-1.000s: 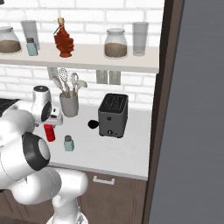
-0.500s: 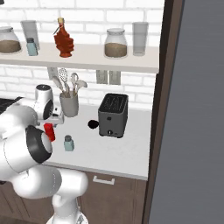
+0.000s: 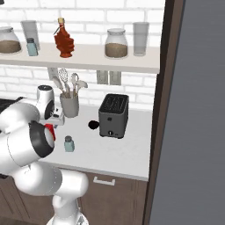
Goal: Put the shaker and condiment bottle from the counter next to their counterparts in the cabinet.
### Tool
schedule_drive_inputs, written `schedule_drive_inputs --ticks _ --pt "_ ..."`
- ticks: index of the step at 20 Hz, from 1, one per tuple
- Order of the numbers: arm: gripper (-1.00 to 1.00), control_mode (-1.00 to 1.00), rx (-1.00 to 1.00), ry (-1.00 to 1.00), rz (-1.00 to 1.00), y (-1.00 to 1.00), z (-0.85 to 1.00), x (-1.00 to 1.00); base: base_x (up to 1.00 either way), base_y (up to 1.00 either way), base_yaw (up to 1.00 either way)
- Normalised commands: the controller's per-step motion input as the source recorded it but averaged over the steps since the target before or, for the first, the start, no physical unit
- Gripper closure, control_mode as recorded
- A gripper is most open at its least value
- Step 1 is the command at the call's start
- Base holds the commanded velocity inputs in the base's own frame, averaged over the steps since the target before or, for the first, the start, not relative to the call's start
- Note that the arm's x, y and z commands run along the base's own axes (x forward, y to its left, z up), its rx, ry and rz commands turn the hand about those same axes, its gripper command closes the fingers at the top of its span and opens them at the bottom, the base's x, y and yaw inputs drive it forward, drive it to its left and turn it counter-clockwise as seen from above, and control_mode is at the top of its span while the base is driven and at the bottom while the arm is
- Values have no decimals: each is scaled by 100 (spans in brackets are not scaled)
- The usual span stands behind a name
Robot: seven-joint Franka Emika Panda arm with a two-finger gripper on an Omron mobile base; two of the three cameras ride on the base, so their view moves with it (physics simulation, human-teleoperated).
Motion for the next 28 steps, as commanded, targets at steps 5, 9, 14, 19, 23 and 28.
schedule_drive_inputs --ticks 5,9,14,19,23,28 --pt "-100 -100 0 1 0 2 -5 0 0 0 0" --pt "-100 -100 0 0 0 1 0 1 0 0 0" --pt "-100 -100 0 0 0 8 -6 10 0 0 0" --pt "-100 -100 0 0 0 2 -9 16 0 0 0" --pt "-100 -100 0 1 0 0 -7 22 0 0 0" --pt "-100 -100 0 2 0 4 -12 13 0 0 0"
